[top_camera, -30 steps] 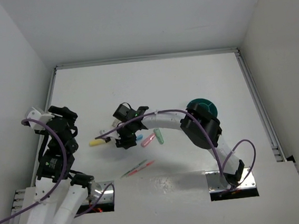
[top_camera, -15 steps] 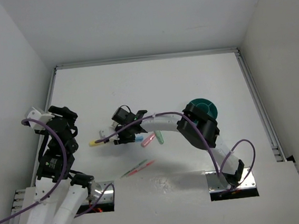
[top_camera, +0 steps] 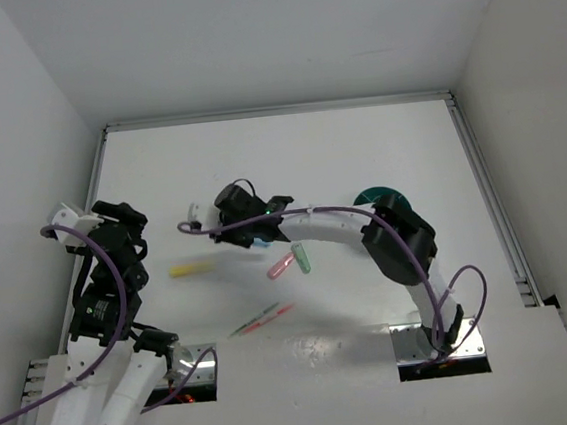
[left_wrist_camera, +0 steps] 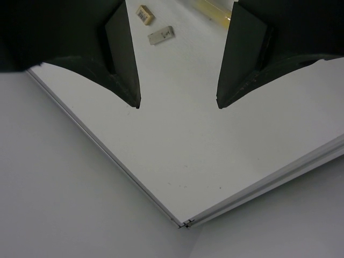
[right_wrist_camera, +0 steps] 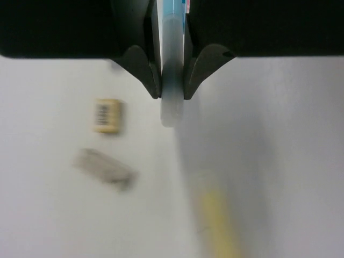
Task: Sort the stationery into containers
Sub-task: Pick up the stationery from the center of the board, then place the stationery in the storage box, then pick up the stationery from the center of the board.
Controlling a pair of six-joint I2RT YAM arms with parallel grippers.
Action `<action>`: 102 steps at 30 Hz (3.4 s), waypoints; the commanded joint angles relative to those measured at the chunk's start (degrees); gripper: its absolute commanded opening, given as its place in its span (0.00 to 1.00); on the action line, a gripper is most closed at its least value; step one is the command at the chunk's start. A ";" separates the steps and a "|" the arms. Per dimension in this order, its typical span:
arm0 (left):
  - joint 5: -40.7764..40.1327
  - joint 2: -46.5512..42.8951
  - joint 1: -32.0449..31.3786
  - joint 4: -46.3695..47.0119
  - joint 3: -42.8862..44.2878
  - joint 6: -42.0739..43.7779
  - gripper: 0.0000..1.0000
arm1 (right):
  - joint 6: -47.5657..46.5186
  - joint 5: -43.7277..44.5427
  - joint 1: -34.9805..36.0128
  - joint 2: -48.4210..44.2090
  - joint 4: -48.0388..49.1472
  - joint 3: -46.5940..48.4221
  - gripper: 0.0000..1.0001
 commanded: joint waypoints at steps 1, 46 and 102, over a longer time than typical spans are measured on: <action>0.71 -0.37 0.69 0.93 0.02 -0.42 0.64 | 18.32 23.80 -1.69 -7.70 14.47 0.83 0.00; 10.82 4.37 0.69 3.57 -1.03 2.22 0.64 | 18.89 42.51 -25.85 -57.36 76.28 -69.40 0.00; 19.53 37.24 -0.36 -13.91 0.46 -39.35 0.80 | 15.47 -6.62 -34.73 -58.06 15.54 -42.07 0.69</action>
